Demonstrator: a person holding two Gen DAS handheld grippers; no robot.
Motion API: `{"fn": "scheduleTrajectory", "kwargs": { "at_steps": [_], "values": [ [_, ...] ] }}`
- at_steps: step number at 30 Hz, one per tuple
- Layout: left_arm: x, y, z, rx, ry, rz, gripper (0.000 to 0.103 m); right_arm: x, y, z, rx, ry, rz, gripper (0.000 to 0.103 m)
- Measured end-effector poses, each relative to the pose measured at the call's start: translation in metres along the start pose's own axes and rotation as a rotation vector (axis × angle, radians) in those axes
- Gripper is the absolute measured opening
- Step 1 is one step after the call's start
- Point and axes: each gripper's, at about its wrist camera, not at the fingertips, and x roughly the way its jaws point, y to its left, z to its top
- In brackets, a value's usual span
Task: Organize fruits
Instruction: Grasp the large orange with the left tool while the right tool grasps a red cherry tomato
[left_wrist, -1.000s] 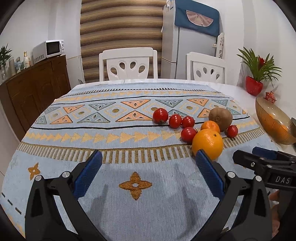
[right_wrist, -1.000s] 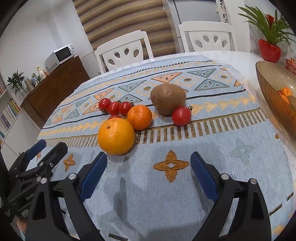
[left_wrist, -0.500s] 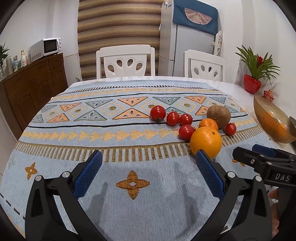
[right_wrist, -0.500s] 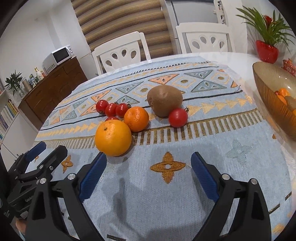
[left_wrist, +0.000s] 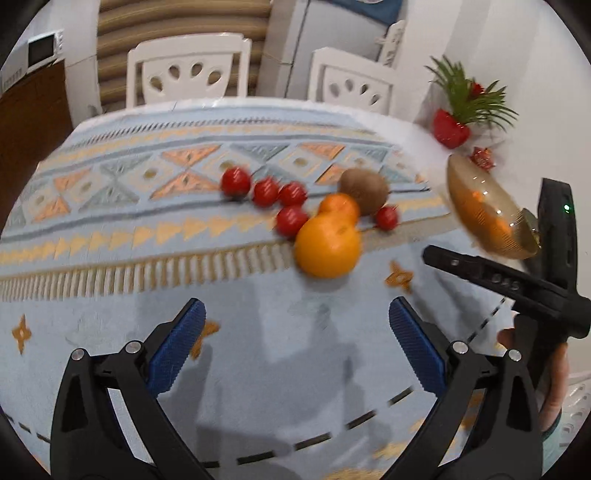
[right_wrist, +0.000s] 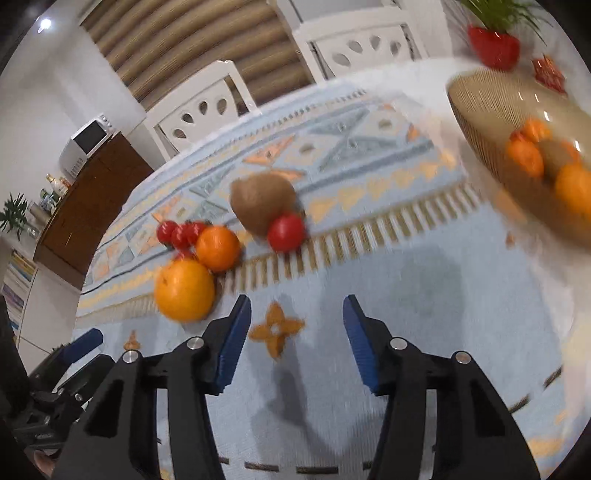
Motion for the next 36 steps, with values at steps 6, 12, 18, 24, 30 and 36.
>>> {"fn": "scheduleTrajectory", "kwargs": {
  "at_steps": [6,12,18,24,30,36],
  "values": [
    [0.033,-0.026,0.027,0.062,0.004,0.032,0.098,0.019,0.028,0.03,-0.164,-0.036,-0.151,0.052],
    [0.07,-0.032,0.027,0.099,0.0,0.043,0.095,0.055,0.019,0.033,-0.168,0.008,-0.107,0.051],
    [0.09,-0.02,0.024,0.004,0.041,0.033,0.085,0.067,0.013,0.034,-0.144,0.027,-0.067,0.041],
    [0.089,-0.023,0.02,0.016,0.026,0.043,0.066,0.068,0.017,0.034,-0.16,0.011,-0.079,0.03],
    [0.087,-0.038,0.017,0.092,-0.006,0.111,0.057,0.066,0.013,0.034,-0.149,0.008,-0.041,0.03],
    [0.08,-0.035,0.017,0.079,-0.039,0.088,0.056,0.057,0.011,0.031,-0.148,-0.026,-0.026,0.03]
  ]
}}
